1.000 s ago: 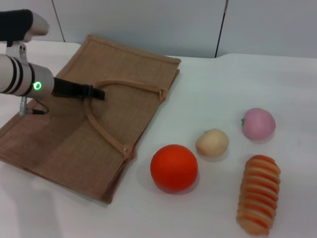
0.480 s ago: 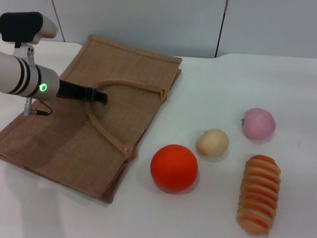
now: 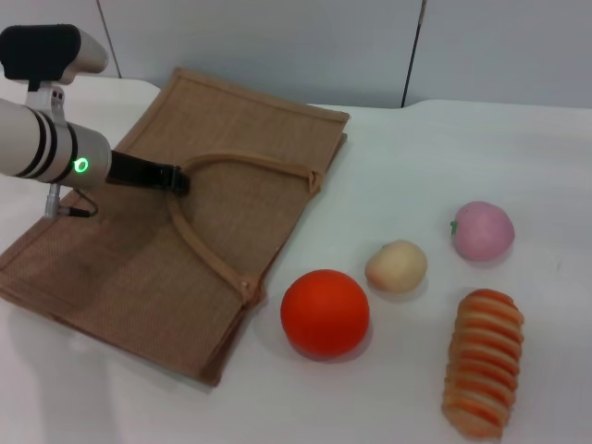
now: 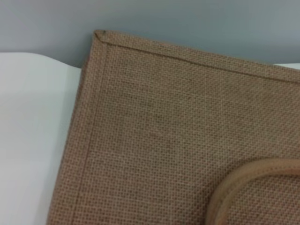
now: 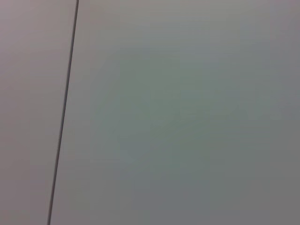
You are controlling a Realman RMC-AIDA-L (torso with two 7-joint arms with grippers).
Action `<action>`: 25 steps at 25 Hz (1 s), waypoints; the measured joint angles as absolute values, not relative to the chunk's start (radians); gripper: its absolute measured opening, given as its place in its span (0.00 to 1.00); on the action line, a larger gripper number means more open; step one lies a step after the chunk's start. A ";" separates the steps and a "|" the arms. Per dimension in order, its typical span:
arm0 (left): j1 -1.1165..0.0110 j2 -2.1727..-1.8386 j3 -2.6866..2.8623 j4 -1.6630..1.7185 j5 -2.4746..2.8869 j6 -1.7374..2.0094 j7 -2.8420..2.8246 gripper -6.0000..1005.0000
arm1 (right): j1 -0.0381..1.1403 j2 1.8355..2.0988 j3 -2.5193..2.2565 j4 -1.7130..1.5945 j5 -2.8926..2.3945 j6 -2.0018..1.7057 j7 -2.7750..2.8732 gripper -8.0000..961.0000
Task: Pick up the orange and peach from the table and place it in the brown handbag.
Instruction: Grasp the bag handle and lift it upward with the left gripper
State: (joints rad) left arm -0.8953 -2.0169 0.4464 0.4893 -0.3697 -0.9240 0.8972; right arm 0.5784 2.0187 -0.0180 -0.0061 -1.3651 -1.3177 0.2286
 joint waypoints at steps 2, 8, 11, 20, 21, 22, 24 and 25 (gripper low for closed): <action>-0.894 -2.017 0.446 0.489 -0.370 -0.924 0.894 0.42 | 0.578 2.019 -0.019 -0.006 -1.365 -1.318 0.229 0.70; -0.890 -2.017 0.445 0.489 -0.372 -0.921 0.888 0.20 | 0.578 2.019 -0.019 -0.006 -1.365 -1.318 0.229 0.70; -0.889 -2.018 0.438 0.489 -0.378 -0.910 0.888 0.14 | 0.579 2.019 -0.020 -0.006 -1.366 -1.318 0.229 0.70; -0.864 -2.029 0.434 0.479 -0.543 -0.874 0.988 0.13 | 0.579 2.019 -0.024 -0.006 -1.371 -1.319 0.230 0.69; -0.857 -2.029 0.434 0.474 -0.594 -0.879 1.026 0.13 | 0.579 2.019 -0.029 -0.006 -1.371 -1.319 0.230 0.69; -0.846 -2.029 0.434 0.470 -0.659 -0.891 1.071 0.13 | 0.578 2.019 -0.037 -0.006 -1.371 -1.319 0.231 0.69; -0.823 -2.029 0.434 0.468 -0.770 -0.924 1.147 0.13 | 0.578 2.019 -0.057 -0.006 -1.372 -1.319 0.239 0.69; -0.815 -2.029 0.434 0.468 -0.807 -0.940 1.172 0.13 | 0.580 2.018 -0.072 -0.008 -1.372 -1.319 0.248 0.69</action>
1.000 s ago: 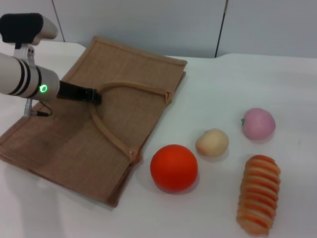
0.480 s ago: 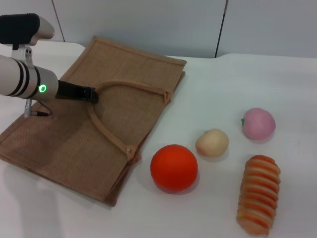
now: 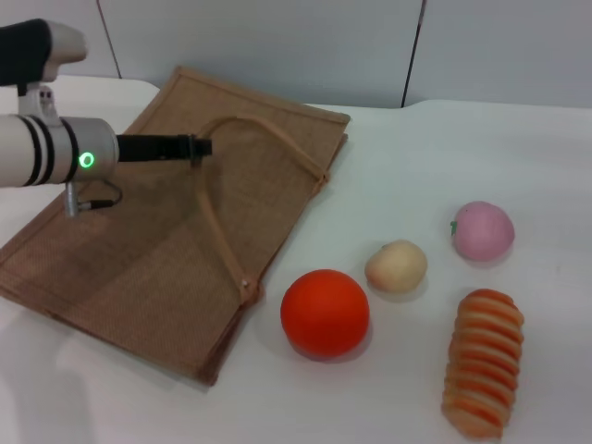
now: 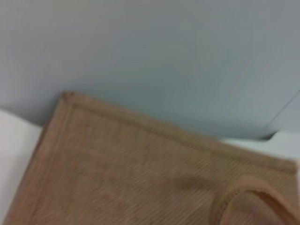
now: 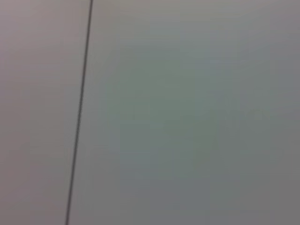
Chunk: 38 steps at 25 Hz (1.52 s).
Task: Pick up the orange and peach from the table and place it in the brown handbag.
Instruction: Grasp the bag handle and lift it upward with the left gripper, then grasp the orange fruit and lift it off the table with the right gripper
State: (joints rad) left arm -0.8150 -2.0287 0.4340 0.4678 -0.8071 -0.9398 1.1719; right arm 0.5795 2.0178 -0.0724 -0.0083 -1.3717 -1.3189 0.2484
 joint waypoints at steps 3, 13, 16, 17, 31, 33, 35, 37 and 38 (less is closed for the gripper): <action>-0.785 -2.027 0.434 0.467 -0.943 -1.005 1.261 0.13 | 0.582 2.015 -0.121 -0.018 -1.372 -1.319 0.286 0.69; -0.690 -2.018 0.431 0.466 -1.280 -1.227 1.458 0.13 | 0.596 2.011 -0.340 -0.110 -1.371 -1.285 0.444 0.69; -0.667 -2.020 0.431 0.466 -1.360 -1.281 1.500 0.13 | 0.596 2.011 -0.422 -0.150 -1.371 -1.276 0.501 0.69; -0.660 -2.021 0.431 0.466 -1.383 -1.297 1.513 0.13 | 0.596 2.011 -0.450 -0.161 -1.371 -1.275 0.521 0.70; -0.626 -2.018 0.407 0.423 -1.496 -1.387 1.592 0.13 | 0.706 1.993 -0.737 -0.339 -1.830 -1.364 0.995 0.70; -0.627 -2.018 0.406 0.423 -1.497 -1.389 1.592 0.13 | 0.742 1.993 -0.738 -0.340 -1.907 -1.392 1.040 0.70; -0.632 -2.018 0.405 0.423 -1.500 -1.402 1.592 0.13 | 0.774 1.994 -0.739 -0.340 -1.977 -1.421 1.078 0.70; -0.633 -2.018 0.405 0.423 -1.501 -1.406 1.592 0.13 | 0.807 1.996 -0.739 -0.340 -2.041 -1.443 1.109 0.70; -0.634 -2.018 0.405 0.423 -1.502 -1.408 1.593 0.13 | 0.822 1.998 -0.739 -0.339 -2.069 -1.449 1.121 0.70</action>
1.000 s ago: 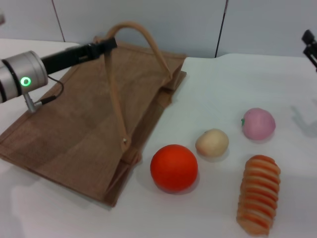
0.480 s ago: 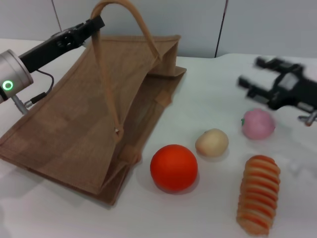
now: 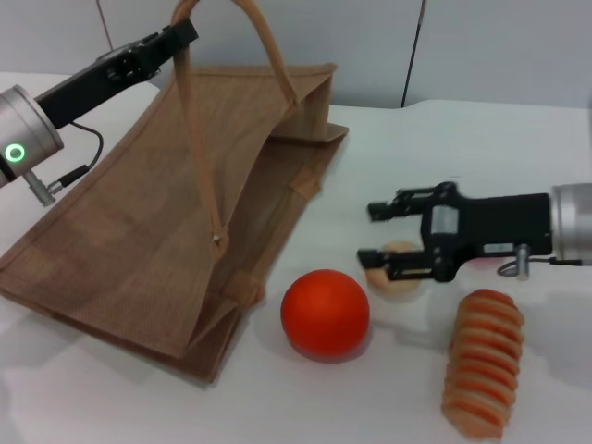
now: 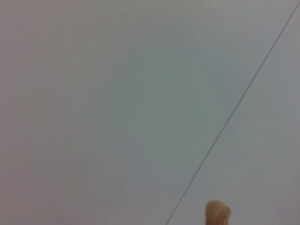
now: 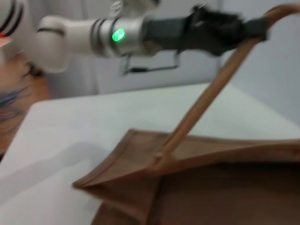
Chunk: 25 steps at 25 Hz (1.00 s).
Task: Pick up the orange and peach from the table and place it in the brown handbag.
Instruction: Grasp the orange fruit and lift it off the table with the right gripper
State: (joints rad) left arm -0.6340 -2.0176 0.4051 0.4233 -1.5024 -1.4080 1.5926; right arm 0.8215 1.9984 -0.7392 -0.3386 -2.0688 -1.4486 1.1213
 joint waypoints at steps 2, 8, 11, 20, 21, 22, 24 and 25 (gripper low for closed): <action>-0.638 -2.017 0.405 0.423 -1.506 -1.410 1.593 0.13 | 0.844 2.004 -0.740 -0.336 -2.110 -1.452 1.138 0.70; -0.645 -2.016 0.405 0.423 -1.513 -1.411 1.586 0.13 | 0.912 2.015 -0.747 -0.328 -2.213 -1.475 1.196 0.70; -0.651 -2.016 0.405 0.423 -1.514 -1.411 1.585 0.13 | 0.933 2.017 -0.786 -0.326 -2.230 -1.480 1.234 0.70; -0.654 -2.013 0.405 0.423 -1.514 -1.411 1.583 0.13 | 0.989 2.020 -0.869 -0.289 -2.231 -1.466 1.258 0.70; -0.655 -2.012 0.405 0.423 -1.514 -1.411 1.583 0.13 | 0.993 2.021 -0.876 -0.288 -2.231 -1.463 1.261 0.70; -0.656 -2.011 0.405 0.423 -1.514 -1.411 1.583 0.13 | 0.997 2.022 -0.882 -0.286 -2.231 -1.456 1.264 0.70; -0.658 -2.011 0.405 0.423 -1.514 -1.411 1.582 0.13 | 1.010 2.025 -0.890 -0.273 -2.231 -1.425 1.274 0.70; -0.658 -2.011 0.404 0.423 -1.514 -1.411 1.582 0.13 | 1.021 2.026 -0.899 -0.257 -2.231 -1.399 1.282 0.70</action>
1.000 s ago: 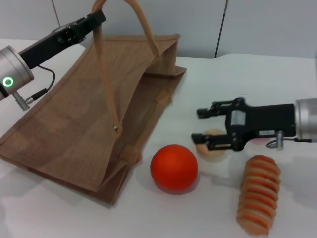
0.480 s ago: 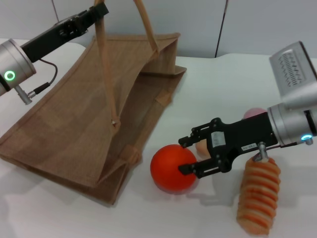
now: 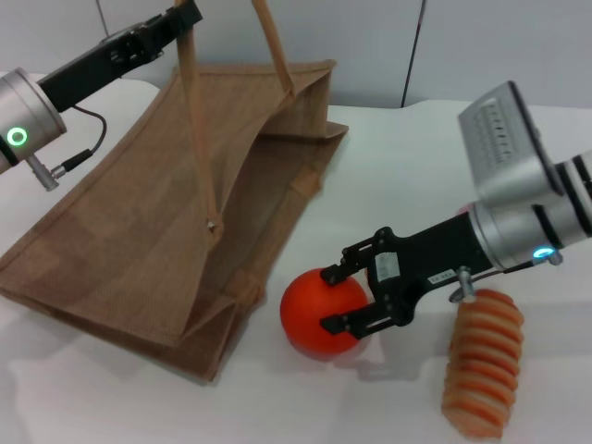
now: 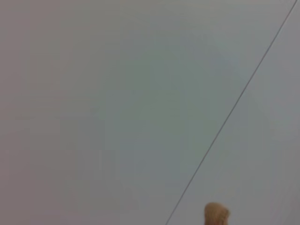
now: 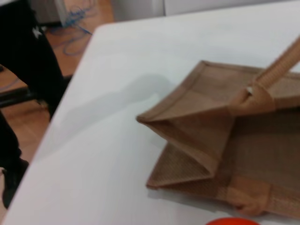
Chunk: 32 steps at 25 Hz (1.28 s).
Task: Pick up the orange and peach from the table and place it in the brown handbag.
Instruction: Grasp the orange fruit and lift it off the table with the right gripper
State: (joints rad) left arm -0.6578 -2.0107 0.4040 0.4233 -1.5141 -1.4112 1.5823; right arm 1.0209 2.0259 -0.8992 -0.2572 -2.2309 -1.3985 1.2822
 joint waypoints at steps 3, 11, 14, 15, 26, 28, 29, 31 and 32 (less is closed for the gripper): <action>-0.660 -2.011 0.404 0.423 -1.514 -1.411 1.582 0.13 | 1.053 2.028 -0.923 -0.214 -2.230 -1.333 1.297 0.70; -0.661 -2.010 0.403 0.419 -1.514 -1.411 1.581 0.13 | 1.078 2.032 -0.935 -0.177 -2.223 -1.264 1.301 0.70; -0.661 -2.009 0.403 0.416 -1.514 -1.411 1.581 0.13 | 1.076 2.033 -0.933 -0.176 -2.222 -1.229 1.312 0.70; -0.661 -2.009 0.403 0.416 -1.514 -1.410 1.581 0.13 | 1.076 2.034 -0.934 -0.176 -2.222 -1.214 1.320 0.70; -0.661 -2.008 0.403 0.416 -1.514 -1.408 1.581 0.13 | 1.080 2.034 -0.937 -0.164 -2.228 -1.169 1.342 0.65; -0.661 -2.008 0.403 0.416 -1.514 -1.408 1.581 0.13 | 1.080 2.033 -0.937 -0.163 -2.228 -1.169 1.342 0.64; -0.661 -2.008 0.403 0.416 -1.514 -1.408 1.581 0.13 | 1.080 2.033 -0.937 -0.163 -2.228 -1.169 1.342 0.64; -0.661 -2.008 0.403 0.416 -1.514 -1.409 1.581 0.13 | 1.080 2.032 -0.937 -0.163 -2.229 -1.170 1.342 0.63; -0.661 -2.008 0.403 0.416 -1.514 -1.409 1.581 0.13 | 1.080 2.032 -0.937 -0.163 -2.229 -1.172 1.342 0.62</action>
